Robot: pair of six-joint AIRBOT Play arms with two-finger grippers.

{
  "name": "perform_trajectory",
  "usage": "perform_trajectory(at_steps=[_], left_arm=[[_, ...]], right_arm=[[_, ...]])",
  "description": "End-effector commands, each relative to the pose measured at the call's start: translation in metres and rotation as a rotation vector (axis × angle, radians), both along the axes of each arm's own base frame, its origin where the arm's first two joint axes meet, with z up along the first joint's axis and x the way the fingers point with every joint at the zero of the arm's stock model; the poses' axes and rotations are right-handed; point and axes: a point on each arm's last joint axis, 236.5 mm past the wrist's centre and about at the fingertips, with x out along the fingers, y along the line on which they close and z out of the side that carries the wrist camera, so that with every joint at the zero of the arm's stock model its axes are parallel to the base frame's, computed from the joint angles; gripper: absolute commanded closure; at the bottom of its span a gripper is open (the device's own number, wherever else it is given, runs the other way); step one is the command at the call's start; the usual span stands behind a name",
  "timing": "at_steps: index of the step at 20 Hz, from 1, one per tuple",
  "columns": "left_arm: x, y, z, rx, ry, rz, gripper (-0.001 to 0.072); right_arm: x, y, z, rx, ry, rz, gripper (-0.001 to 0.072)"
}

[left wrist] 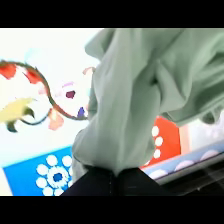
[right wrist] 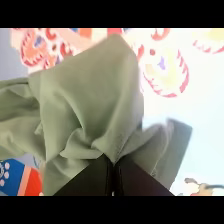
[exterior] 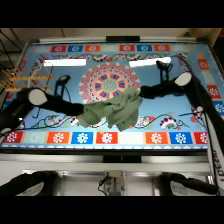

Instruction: Fold the shirts.

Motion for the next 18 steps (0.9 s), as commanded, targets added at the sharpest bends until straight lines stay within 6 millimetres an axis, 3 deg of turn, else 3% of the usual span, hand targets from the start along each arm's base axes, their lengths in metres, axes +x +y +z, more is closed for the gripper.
perform_trajectory(at_steps=[1, 3, 4, 5, 7, 8, 10, 11, 13, 16, 18], left_arm=[[0.029, 0.056, 0.17, 0.018, -0.428, 0.068, 0.0676], [0.011, 0.079, 0.28, -0.018, -0.686, 0.129, 0.0676], [-0.004, 0.088, 0.318, -0.031, -0.781, 0.154, 0.0676], [-0.022, 0.097, 0.35, -0.053, -0.853, 0.191, 0.0676], [-0.048, 0.104, 0.377, -0.097, -0.913, 0.234, 0.0676], [-0.059, 0.105, 0.378, -0.096, -0.912, 0.232, 0.0676], [-0.069, 0.109, 0.358, -0.051, -0.833, 0.219, 0.0676], [-0.071, 0.113, 0.342, -0.012, -0.774, 0.217, 0.0676], [-0.067, 0.121, 0.308, 0.05, -0.674, 0.224, 0.0676], [-0.05, 0.116, 0.255, 0.071, -0.544, 0.21, 0.0675], [-0.035, 0.106, 0.212, 0.052, -0.458, 0.202, 0.0675]], right_arm=[[-0.009, -0.025, 0.171, -0.114, -0.439, 0.003, 0.0647], [-0.045, -0.035, 0.269, -0.117, -0.687, -0.037, 0.0647], [-0.068, -0.04, 0.303, -0.114, -0.772, -0.06, 0.0647], [-0.094, -0.042, 0.328, -0.097, -0.838, -0.076, 0.0647], [-0.136, -0.044, 0.355, -0.058, -0.894, -0.096, 0.0647], [-0.153, -0.045, 0.362, -0.043, -0.903, -0.101, 0.0647], [-0.174, -0.049, 0.357, -0.066, -0.88, -0.1, 0.0647], [-0.179, -0.053, 0.343, -0.104, -0.827, -0.093, 0.0647], [-0.18, -0.071, 0.295, -0.214, -0.644, -0.101, 0.0647], [-0.158, -0.098, 0.216, -0.357, -0.402, -0.117, 0.0647], [-0.117, -0.1, 0.175, -0.376, -0.36, -0.134, 0.0647]])
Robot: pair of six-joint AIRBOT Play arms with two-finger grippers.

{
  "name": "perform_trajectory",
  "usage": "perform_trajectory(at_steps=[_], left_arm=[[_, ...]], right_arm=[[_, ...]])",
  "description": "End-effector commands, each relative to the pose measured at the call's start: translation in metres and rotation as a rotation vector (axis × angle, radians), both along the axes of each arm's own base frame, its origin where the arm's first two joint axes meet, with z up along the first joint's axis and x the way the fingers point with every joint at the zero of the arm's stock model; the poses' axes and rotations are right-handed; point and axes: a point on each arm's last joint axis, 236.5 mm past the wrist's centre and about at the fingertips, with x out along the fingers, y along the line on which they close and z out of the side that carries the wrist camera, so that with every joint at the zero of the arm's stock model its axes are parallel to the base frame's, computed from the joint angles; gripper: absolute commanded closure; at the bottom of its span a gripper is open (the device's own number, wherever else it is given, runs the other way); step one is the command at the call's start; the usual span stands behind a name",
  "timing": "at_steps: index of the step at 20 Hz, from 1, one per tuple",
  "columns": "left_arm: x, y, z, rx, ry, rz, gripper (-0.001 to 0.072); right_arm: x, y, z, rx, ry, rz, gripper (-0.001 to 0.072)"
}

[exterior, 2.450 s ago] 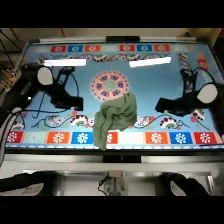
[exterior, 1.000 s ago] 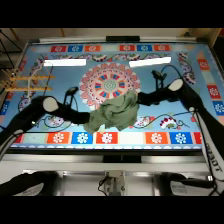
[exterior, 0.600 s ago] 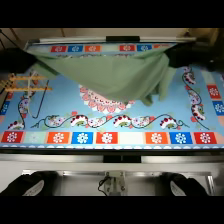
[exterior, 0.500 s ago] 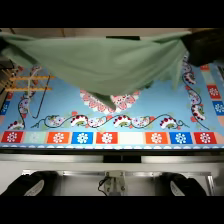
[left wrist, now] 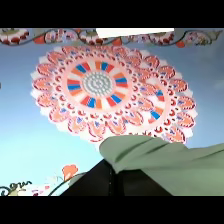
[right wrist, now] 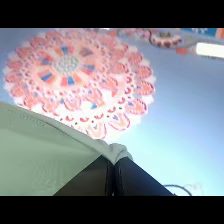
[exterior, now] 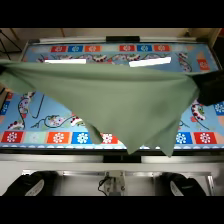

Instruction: Fold the shirts.

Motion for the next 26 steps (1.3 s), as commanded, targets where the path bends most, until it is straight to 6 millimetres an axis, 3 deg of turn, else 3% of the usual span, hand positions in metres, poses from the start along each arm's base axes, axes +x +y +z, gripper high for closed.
perform_trajectory(at_steps=[1, 6, 8, 10, 11, 12, 13, 15, 17, 19, 20, 22, 23, 24, 26], left_arm=[[0.019, -0.012, -0.07, -0.029, 0.145, -0.012, 0.0675], [0.044, -0.053, -0.164, -0.22, 0.304, -0.046, 0.0675], [0.045, -0.056, -0.189, -0.234, 0.366, -0.041, 0.0675], [0.05, -0.057, -0.198, -0.217, 0.378, -0.049, 0.0675], [0.053, -0.056, -0.198, -0.215, 0.37, -0.049, 0.0675], [0.056, -0.056, -0.197, -0.201, 0.349, -0.061, 0.0675], [0.057, -0.056, -0.196, -0.185, 0.335, -0.075, 0.0675], [0.055, -0.056, -0.194, -0.139, 0.312, -0.118, 0.0675], [0.055, -0.052, -0.196, -0.099, 0.301, -0.131, 0.0674], [0.057, -0.042, -0.199, -0.052, 0.297, -0.117, 0.0674], [0.058, -0.037, -0.201, -0.024, 0.295, -0.108, 0.0674], [0.059, -0.029, -0.204, 0.016, 0.292, -0.096, 0.0674], [0.059, -0.027, -0.205, 0.024, 0.292, -0.094, 0.0674], [0.059, -0.027, -0.205, 0.024, 0.292, -0.094, 0.0674], [0.059, -0.027, -0.205, 0.026, 0.291, -0.097, 0.0674]], right_arm=[[0.051, -0.017, -0.075, -0.057, 0.114, -0.076, 0.0647], [0.181, 0.031, -0.165, 0.254, 0.136, -0.115, 0.0647], [0.206, 0.046, -0.219, 0.399, 0.252, -0.175, 0.0647], [0.205, 0.062, -0.27, 0.478, 0.413, -0.196, 0.0627], [0.198, 0.066, -0.289, 0.475, 0.479, -0.191, 0.0513], [0.189, 0.07, -0.301, 0.465, 0.537, -0.177, 0.0269], [0.177, 0.071, -0.302, 0.45, 0.587, -0.153, 0.0195], [0.142, 0.072, -0.29, 0.419, 0.712, -0.077, 0.0195], [0.09, 0.063, -0.279, 0.313, 0.85, -0.021, 0.0195], [0.047, 0.058, -0.285, 0.218, 0.927, -0.064, 0.0195], [0.024, 0.067, -0.296, 0.215, 0.964, -0.068, 0.0194], [-0.031, 0.099, -0.333, 0.242, 1.063, -0.051, 0.0012], [-0.058, 0.117, -0.352, 0.267, 1.121, -0.038, 0.0012], [-0.075, 0.131, -0.366, 0.292, 1.151, -0.037, 0.0011], [-0.082, 0.156, -0.384, 0.359, 1.139, -0.096, 0.0012]])
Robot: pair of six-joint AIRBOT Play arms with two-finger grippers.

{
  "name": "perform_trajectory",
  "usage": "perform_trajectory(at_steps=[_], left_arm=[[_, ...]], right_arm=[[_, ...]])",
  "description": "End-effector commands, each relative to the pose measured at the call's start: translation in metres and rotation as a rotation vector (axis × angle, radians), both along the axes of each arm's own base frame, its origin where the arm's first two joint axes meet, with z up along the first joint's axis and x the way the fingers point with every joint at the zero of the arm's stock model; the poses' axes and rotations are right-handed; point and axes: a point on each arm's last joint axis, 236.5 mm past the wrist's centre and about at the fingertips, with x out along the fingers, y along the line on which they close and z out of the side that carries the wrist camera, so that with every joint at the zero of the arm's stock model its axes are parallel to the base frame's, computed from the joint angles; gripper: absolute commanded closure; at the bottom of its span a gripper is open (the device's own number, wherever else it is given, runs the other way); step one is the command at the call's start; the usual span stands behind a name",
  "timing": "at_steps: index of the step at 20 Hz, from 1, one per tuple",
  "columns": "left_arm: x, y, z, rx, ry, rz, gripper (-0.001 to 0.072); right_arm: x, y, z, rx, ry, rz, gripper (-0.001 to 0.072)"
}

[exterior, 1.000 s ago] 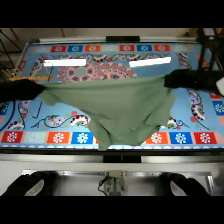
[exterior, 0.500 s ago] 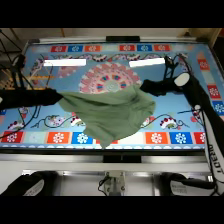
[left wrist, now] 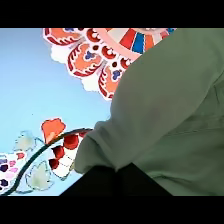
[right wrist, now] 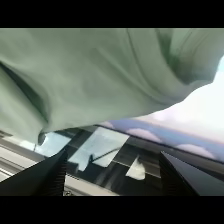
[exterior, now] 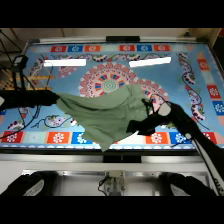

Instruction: Fold the shirts.

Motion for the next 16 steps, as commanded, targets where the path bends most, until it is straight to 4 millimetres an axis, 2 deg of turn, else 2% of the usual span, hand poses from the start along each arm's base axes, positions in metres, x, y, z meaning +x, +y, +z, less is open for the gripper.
perform_trajectory(at_steps=[1, 6, 9, 10, 12, 14, 16], left_arm=[[0.001, 0.005, -0.002, 0.034, -0.008, -0.007, 0.0675], [0.001, 0.005, -0.002, 0.035, -0.007, -0.007, 0.0674], [0.001, 0.005, -0.002, 0.035, -0.008, -0.008, 0.0674], [0.001, 0.005, -0.002, 0.043, -0.013, -0.019, 0.0674], [0.001, 0.006, -0.002, 0.053, -0.018, -0.025, 0.0674], [0.003, 0.013, -0.001, 0.083, -0.03, -0.019, 0.0674], [0.011, 0.033, 0.015, 0.181, -0.086, 0.002, 0.0674]], right_arm=[[-0.032, 0.038, -0.033, 0.033, 0.039, -0.11, 0.0013], [-0.023, 0.085, -0.059, 0.067, 0.042, -0.265, 0.0014], [0.004, 0.102, -0.055, 0.123, -0.061, -0.36, 0.0022], [0.01, 0.105, -0.052, 0.14, -0.07, -0.393, 0.0072], [0.007, 0.111, -0.047, 0.172, -0.021, -0.425, 0.065], [-0.003, 0.116, -0.026, 0.196, -0.049, -0.267, 0.0648], [-0.005, 0.101, 0.013, 0.186, -0.133, -0.081, 0.0648]])
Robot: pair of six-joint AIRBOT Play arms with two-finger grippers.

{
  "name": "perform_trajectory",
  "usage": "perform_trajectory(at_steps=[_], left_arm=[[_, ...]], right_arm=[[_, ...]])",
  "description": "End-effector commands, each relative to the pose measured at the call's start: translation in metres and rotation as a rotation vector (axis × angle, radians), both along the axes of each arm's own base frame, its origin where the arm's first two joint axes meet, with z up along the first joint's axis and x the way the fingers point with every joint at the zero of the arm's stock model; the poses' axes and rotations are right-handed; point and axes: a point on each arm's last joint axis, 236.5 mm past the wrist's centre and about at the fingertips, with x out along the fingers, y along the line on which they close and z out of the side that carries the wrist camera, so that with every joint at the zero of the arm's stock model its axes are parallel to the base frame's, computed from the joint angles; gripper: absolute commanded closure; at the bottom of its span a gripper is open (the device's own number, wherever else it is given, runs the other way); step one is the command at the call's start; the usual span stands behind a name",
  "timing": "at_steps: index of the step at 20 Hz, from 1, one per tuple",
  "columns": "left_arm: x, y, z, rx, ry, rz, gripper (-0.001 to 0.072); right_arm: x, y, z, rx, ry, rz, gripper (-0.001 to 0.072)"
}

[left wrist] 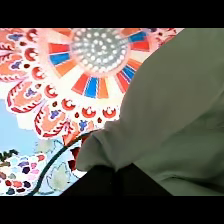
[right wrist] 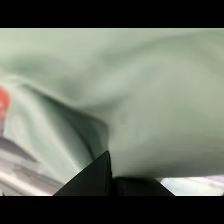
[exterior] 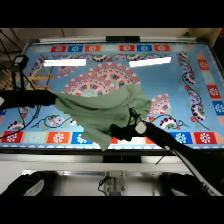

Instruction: Fold the shirts.

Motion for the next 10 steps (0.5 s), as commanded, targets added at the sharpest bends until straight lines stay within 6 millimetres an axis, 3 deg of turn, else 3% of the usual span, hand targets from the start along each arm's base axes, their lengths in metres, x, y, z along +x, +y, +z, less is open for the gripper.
perform_trajectory(at_steps=[1, 3, 4, 6, 8, 9, 10], left_arm=[[0.012, 0.034, 0.031, 0.149, -0.101, 0.039, 0.0675], [0.016, 0.057, 0.088, 0.163, -0.196, 0.107, 0.0674], [0.013, 0.07, 0.125, 0.127, -0.246, 0.178, 0.0675], [-0.003, 0.094, 0.203, 0.034, -0.379, 0.32, 0.0675], [-0.037, 0.105, 0.285, -0.065, -0.565, 0.41, 0.0675], [-0.056, 0.102, 0.312, -0.118, -0.631, 0.42, 0.0675], [-0.075, 0.091, 0.335, -0.175, -0.691, 0.393, 0.0675]], right_arm=[[-0.001, -0.026, 0.06, -0.053, -0.142, 0.233, 0.0648], [0.019, -0.075, 0.139, -0.15, -0.344, 0.311, 0.0648], [0.027, -0.098, 0.19, -0.186, -0.473, 0.309, 0.0648], [0.034, -0.144, 0.327, -0.225, -0.833, 0.173, 0.0648], [0.01, -0.188, 0.456, -0.265, -1.202, -0.027, 0.0648], [-0.01, -0.206, 0.503, -0.279, -1.346, -0.11, 0.0648], [-0.026, -0.214, 0.529, -0.273, -1.429, -0.159, 0.0647]])
